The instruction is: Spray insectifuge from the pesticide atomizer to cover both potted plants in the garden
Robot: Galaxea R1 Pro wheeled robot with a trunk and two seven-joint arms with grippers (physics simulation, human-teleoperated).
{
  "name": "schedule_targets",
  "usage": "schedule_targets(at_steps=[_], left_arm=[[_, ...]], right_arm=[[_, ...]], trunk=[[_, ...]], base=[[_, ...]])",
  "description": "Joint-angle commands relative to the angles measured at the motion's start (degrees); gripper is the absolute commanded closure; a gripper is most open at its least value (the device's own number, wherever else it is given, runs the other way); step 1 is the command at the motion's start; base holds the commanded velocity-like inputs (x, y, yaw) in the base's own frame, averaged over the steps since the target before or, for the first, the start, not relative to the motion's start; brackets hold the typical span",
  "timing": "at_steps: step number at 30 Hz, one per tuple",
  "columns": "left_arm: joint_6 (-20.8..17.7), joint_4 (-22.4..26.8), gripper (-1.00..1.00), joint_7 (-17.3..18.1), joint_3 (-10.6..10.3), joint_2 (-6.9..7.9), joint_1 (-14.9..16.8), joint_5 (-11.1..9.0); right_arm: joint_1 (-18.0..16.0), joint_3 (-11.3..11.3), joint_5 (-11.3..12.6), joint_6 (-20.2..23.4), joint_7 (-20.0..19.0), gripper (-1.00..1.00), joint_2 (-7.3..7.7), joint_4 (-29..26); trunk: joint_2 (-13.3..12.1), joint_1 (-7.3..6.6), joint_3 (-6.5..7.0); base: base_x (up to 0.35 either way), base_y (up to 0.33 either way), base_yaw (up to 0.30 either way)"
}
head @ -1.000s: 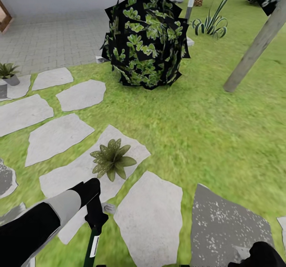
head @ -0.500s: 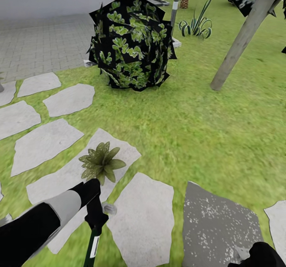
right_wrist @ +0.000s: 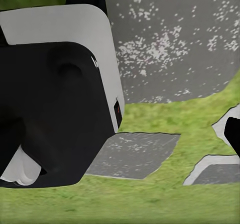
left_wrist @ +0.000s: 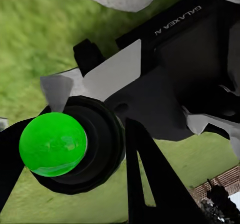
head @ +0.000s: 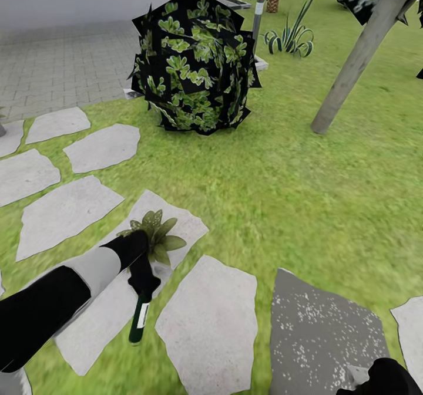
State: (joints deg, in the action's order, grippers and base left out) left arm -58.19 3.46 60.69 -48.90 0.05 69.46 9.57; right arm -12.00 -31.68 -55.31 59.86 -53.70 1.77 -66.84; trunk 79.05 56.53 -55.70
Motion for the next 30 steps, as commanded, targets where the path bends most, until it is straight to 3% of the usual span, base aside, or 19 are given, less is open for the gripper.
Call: schedule_targets(at_steps=[1, 5, 10, 12, 20, 25, 30], left_arm=[[-0.3, 0.1, 1.0, 0.5, -0.2, -0.01, 0.2, 0.6], [-0.3, 0.1, 1.0, 0.5, -3.0, -0.04, 0.8, 0.6], [-0.2, 0.1, 1.0, 0.4, -11.0, -0.23, 1.4, 0.6], [-0.3, 0.1, 1.0, 0.5, -12.6, -0.29, 2.9, 0.6], [-0.2, 0.1, 1.0, 0.6, -13.3, -0.14, 4.4, 0.5], [-0.3, 0.1, 1.0, 0.7, -13.2, -0.29, 8.2, 0.3], [-0.3, 0.1, 1.0, 0.9, -12.9, -0.26, 9.0, 0.0]], right_arm=[[0.0, -0.1, -0.5, 0.1, -0.6, -1.0, -0.01, 0.0], [0.0, -0.1, -0.6, 0.1, -0.6, -1.0, -0.01, -0.1], [0.0, -0.1, -0.6, 0.1, -0.5, -1.0, -0.01, -0.1], [0.0, -0.1, -0.6, 0.1, -0.5, -1.0, -0.01, 0.0], [0.0, -0.3, -0.6, 0.1, -0.5, -1.0, -0.01, 0.0], [0.0, -0.3, -0.6, 0.1, -0.5, -1.0, -0.01, -0.1], [0.0, -0.4, -0.6, 0.1, -0.6, -1.0, -0.01, -0.2]], trunk=[[0.0, 0.0, -0.04], [0.0, 0.0, -0.04], [0.0, 0.0, -0.04], [0.0, 0.0, -0.04], [0.0, 0.0, -0.04], [0.0, 0.0, -0.04], [0.0, 0.0, -0.09]], base=[[0.0, 0.0, 0.0], [0.0, 0.0, 0.0], [0.0, 0.0, 0.0], [0.0, 0.0, 0.0], [0.0, 0.0, 0.0], [0.0, 0.0, 0.0], [0.0, 0.0, 0.002]])
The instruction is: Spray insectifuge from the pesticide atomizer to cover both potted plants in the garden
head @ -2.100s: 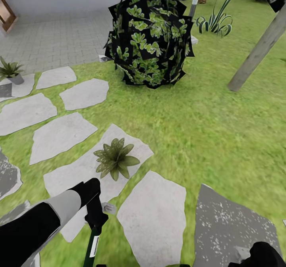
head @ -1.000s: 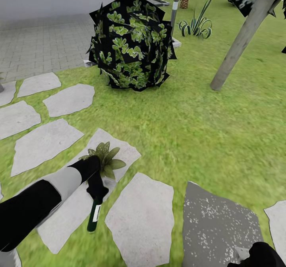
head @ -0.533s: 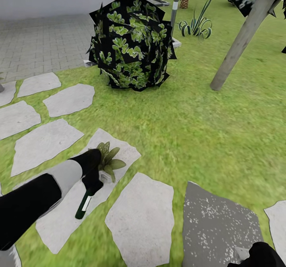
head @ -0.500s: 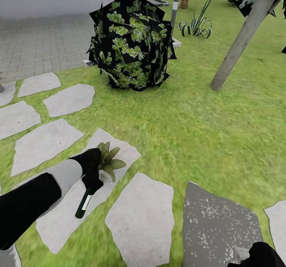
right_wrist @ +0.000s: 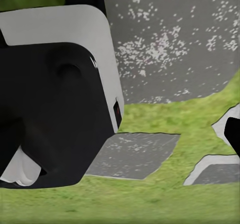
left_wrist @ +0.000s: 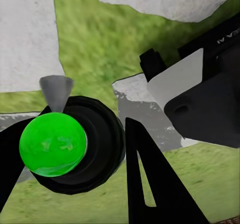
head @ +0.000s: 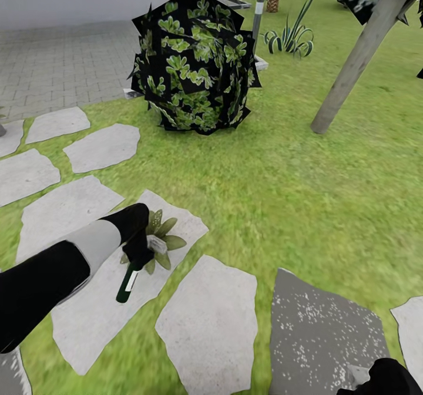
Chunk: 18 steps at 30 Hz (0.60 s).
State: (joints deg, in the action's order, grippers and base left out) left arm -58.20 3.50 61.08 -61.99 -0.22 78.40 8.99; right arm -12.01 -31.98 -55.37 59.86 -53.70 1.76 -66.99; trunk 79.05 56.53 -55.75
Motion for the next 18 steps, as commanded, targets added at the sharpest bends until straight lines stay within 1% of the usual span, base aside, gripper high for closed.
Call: schedule_targets(at_steps=[1, 11, 14, 17, 18], left_arm=[[-0.2, 0.0, 1.0, 0.5, 0.2, 0.02, 0.1, 0.6], [-0.2, 0.1, 1.0, 0.6, 0.4, -0.21, -0.1, 0.5], [-0.2, 0.1, 1.0, 0.6, 0.4, -0.41, -0.2, 0.4], [-0.2, 0.1, 1.0, 0.6, 0.4, -1.52, -0.2, 0.4], [-0.2, 0.1, 1.0, 0.6, 0.4, -2.14, -0.2, 0.4]], right_arm=[[0.0, -0.1, -0.5, 0.1, -0.6, -1.0, -0.01, -0.1], [0.0, -0.2, -0.4, 0.1, -0.6, -1.0, -0.01, -0.2], [0.0, -0.2, -0.4, 0.1, -0.6, -1.0, -0.01, -0.2], [0.0, -0.1, -0.4, 0.1, -0.6, -1.0, -0.01, -0.2], [0.0, -0.1, -0.4, 0.1, -0.6, -1.0, -0.01, -0.2]], trunk=[[0.0, 0.0, -0.09], [0.0, 0.0, -0.8], [0.0, 0.0, -0.9], [0.0, 0.0, -0.91], [0.0, 0.0, -0.92]], base=[[0.0, 0.0, 0.063], [0.0, 0.0, 0.121], [0.0, 0.0, 0.049], [0.0, 0.0, 0.009], [0.0, 0.0, 0.003]])
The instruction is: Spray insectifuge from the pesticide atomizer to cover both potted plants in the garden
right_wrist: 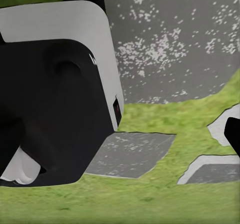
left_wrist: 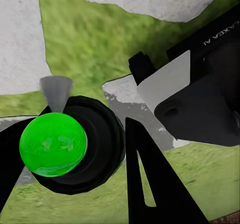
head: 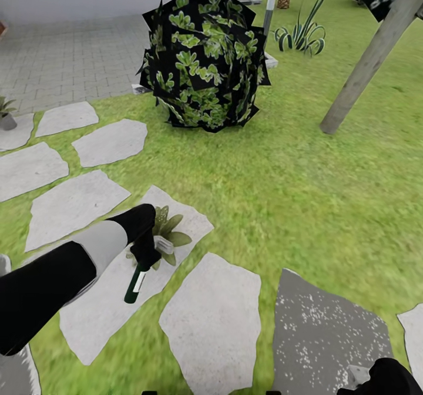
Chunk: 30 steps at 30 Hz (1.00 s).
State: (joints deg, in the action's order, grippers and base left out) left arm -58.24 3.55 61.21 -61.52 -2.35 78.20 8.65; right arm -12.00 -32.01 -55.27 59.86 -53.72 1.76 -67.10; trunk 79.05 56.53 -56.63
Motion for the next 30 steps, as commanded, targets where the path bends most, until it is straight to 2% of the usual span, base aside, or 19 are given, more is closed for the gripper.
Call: schedule_targets(at_steps=[1, 10, 15, 22, 26, 30], left_arm=[[-0.2, 0.1, 1.0, 0.5, -0.1, -0.35, 0.0, 0.7], [-0.2, 0.0, 1.0, 0.5, -0.1, -2.59, -0.1, 0.6], [-0.2, -0.2, 1.0, 0.5, -0.1, -2.66, -0.2, 0.7], [-0.2, -0.5, 1.0, 0.5, -0.1, -2.58, -0.2, 0.7], [-0.2, -0.4, 1.0, 0.5, -0.1, -2.64, -3.7, 0.6], [-0.2, -0.1, 1.0, 0.3, -0.1, -2.58, -11.0, 0.7]], right_arm=[[0.0, -0.1, -0.5, 0.1, -0.6, -1.0, -0.01, -0.1], [0.0, -0.2, -0.5, 0.1, -0.6, -1.0, 0.03, -0.1], [0.0, -0.2, -0.5, 0.1, -0.6, -1.0, 0.0, 0.0], [0.0, -0.2, -0.5, 0.1, -0.6, -1.0, -0.01, 0.1], [0.0, -0.2, -0.5, 0.1, -0.6, -1.0, 0.0, 0.2], [0.0, -0.2, -0.5, 0.1, -0.6, -1.0, -0.01, 0.3]], trunk=[[0.0, 0.0, -0.04], [0.0, 0.0, -0.5], [0.0, 0.0, -0.52], [0.0, 0.0, -0.52], [0.0, 0.0, -0.52], [0.0, 0.0, -0.52]], base=[[0.0, 0.0, 0.002], [0.079, 0.0, 0.0], [0.249, 0.0, 0.0], [0.038, 0.007, 0.0], [0.129, 0.1, 0.0], [0.032, 0.022, 0.0]])
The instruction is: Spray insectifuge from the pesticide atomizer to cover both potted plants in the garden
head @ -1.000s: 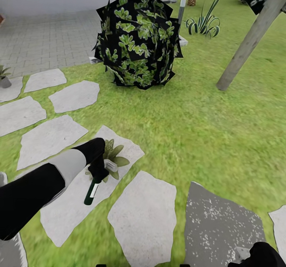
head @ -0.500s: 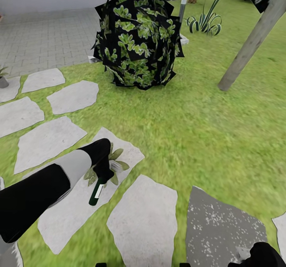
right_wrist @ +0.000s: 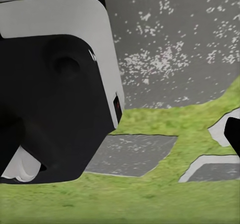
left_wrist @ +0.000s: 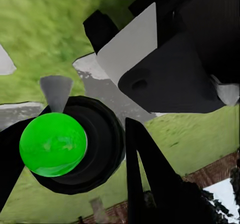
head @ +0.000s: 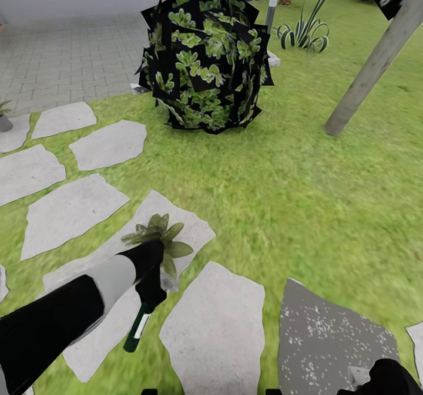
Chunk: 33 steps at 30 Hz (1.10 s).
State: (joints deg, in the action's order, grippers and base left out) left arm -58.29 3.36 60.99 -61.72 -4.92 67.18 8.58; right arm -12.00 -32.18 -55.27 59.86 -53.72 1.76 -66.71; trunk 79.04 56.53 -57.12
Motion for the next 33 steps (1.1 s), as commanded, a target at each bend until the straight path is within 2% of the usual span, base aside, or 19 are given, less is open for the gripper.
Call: schedule_targets(at_steps=[1, 6, 20, 21, 23, 26, 33], left_arm=[[-0.2, 0.1, 1.0, 0.5, 0.1, 0.03, -1.0, 0.8], [-0.2, 0.2, 1.0, 0.5, 0.2, 0.03, -2.8, 0.7], [-0.2, 0.2, 1.0, 0.6, 0.3, 0.04, -2.9, 0.7], [-0.2, 0.2, 1.0, 0.6, 0.6, 0.05, -2.9, 0.7], [-0.2, 0.2, 1.0, 0.5, 3.5, 0.05, -2.9, 0.7], [-0.2, 0.2, 1.0, 0.5, 6.1, 0.06, -2.9, 0.7], [-0.2, 0.2, 1.0, 0.5, 7.2, 0.08, -2.9, 0.8]], right_arm=[[0.0, -0.1, -0.5, 0.1, -0.6, -1.0, -0.01, 0.0], [0.0, 0.0, -0.5, 0.1, -0.6, -1.0, -0.01, 0.0], [0.0, -0.1, -0.5, 0.1, -0.6, -1.0, -0.01, 0.0], [0.0, -0.1, -0.5, 0.1, -0.6, -1.0, -0.01, 0.0], [0.0, -0.1, -0.5, 0.1, -0.6, -1.0, -0.01, 0.0], [0.0, -0.1, -0.5, 0.1, -0.6, -1.0, -0.01, 0.0], [0.0, -0.1, -0.5, 0.1, -0.6, -1.0, -0.01, 0.0]], trunk=[[0.0, 0.0, -0.03], [0.0, 0.0, -0.03], [0.0, 0.0, -0.03], [0.0, 0.0, -0.03], [0.0, 0.0, -0.03], [-0.4, -0.22, 0.15], [-3.2, -1.76, 1.41]], base=[[0.006, 0.004, 0.0], [0.001, 0.001, 0.0], [0.0, 0.0, 0.0], [0.0, 0.0, 0.0], [0.0, 0.0, 0.0], [0.0, 0.0, 0.0], [0.0, 0.0, 0.0]])
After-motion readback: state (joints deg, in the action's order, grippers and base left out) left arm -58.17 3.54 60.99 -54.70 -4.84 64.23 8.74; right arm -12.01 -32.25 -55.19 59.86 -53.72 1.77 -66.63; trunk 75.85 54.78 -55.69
